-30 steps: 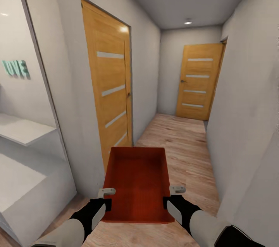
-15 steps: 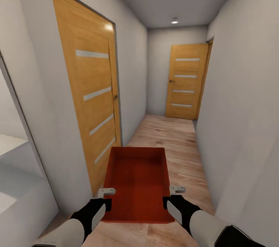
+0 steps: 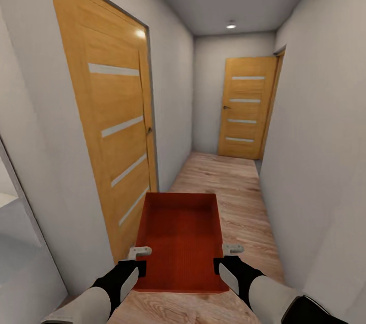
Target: Move the two storage containers from the living room to the garage. In the garage, place one container on the floor and stack the other container on top of it (either order is fine).
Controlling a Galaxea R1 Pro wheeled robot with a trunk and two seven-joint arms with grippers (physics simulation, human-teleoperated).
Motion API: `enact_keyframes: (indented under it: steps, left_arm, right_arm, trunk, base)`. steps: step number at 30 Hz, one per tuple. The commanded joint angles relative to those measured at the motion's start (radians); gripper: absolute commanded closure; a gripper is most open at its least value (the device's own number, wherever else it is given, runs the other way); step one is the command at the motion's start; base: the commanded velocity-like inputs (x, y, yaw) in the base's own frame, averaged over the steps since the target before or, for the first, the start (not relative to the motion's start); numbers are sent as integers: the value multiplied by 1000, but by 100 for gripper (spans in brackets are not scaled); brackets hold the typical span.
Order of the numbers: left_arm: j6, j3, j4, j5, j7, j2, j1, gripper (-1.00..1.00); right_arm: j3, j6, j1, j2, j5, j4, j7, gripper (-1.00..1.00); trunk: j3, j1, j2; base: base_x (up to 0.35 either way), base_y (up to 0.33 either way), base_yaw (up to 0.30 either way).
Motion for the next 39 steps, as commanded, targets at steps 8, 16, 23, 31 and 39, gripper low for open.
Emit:
enact_keyframes:
  steps: [8,16,23,31,39]
  left_arm:
    - [8,-7,1,-7,11,5,1,100]
    - [7,-7,1,-7,11,5,1,100]
    - [7,-7,1,-7,11,5,1,100]
    - [7,-7,1,-7,11,6,1,100]
    - [7,-7,1,-7,11,5,1,100]
  right_arm:
    - [-7,-39,-1,-3,32,-3,-10,100]
    - [-7,-38,-1,-3,32,-3,-10,100]
    - [-7,-38,-1,-3,32,-3,-10,100]
    - [-7,-38,-1,-3,32,-3,-10,100]
    - [-7,-38,-1,-3,32,-3,-10,100]
  trunk:
    - [0,1,-1]
    - [0,1,-1]
    - [0,1,-1]
    - [0,1,-1]
    - [0,1,-1]
  base:
    - [323,0,-73]
    - [323,0,-248]
    - [323,0,-246]
    - [323,0,-60]
    - [323,0,-1]
